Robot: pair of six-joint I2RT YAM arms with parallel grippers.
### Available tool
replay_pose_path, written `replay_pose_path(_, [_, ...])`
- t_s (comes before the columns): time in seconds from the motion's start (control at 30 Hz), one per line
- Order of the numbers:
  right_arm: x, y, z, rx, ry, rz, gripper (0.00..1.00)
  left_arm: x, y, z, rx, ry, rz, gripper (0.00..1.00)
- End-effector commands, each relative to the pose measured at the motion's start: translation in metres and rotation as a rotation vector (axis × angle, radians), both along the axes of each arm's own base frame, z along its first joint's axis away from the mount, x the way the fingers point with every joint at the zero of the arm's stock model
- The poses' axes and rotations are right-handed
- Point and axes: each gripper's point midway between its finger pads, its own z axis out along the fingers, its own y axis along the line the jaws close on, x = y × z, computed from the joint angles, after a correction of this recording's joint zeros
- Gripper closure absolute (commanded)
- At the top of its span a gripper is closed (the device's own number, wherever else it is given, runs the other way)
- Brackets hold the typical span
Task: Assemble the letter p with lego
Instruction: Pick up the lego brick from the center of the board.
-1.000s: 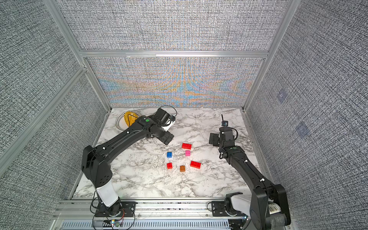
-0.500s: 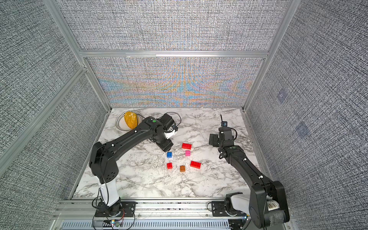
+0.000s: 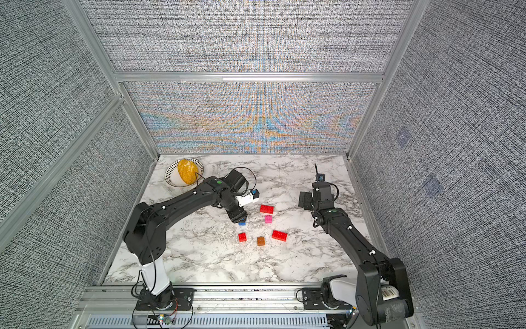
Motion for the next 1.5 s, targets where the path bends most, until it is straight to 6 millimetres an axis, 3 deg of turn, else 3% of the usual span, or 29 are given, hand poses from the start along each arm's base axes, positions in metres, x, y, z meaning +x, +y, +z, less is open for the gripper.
replay_pose_path(0.0, [-0.001,-0.003,-0.002,-0.014,0.011,-0.013,0.03,0.007,0.004,-0.004,0.05,-0.06,-0.108,0.38])
replay_pose_path(0.27, [-0.001,-0.003,-0.004,-0.016,0.018,-0.012,0.03,0.012,0.007,0.002,0.047,-0.058,-0.24,0.37])
replay_pose_path(0.5, [0.0,-0.003,-0.005,-0.021,0.022,-0.012,0.03,0.016,0.008,-0.023,0.119,0.018,-0.279,0.36])
replay_pose_path(0.97, [0.0,-0.004,-0.009,-0.028,0.04,-0.01,0.02,0.006,0.007,-0.047,0.143,0.054,-0.284,0.36])
replay_pose_path(1.47, [0.0,-0.003,-0.011,-0.029,0.047,-0.007,0.02,0.017,0.0,-0.053,0.137,-0.09,-0.302,0.35])
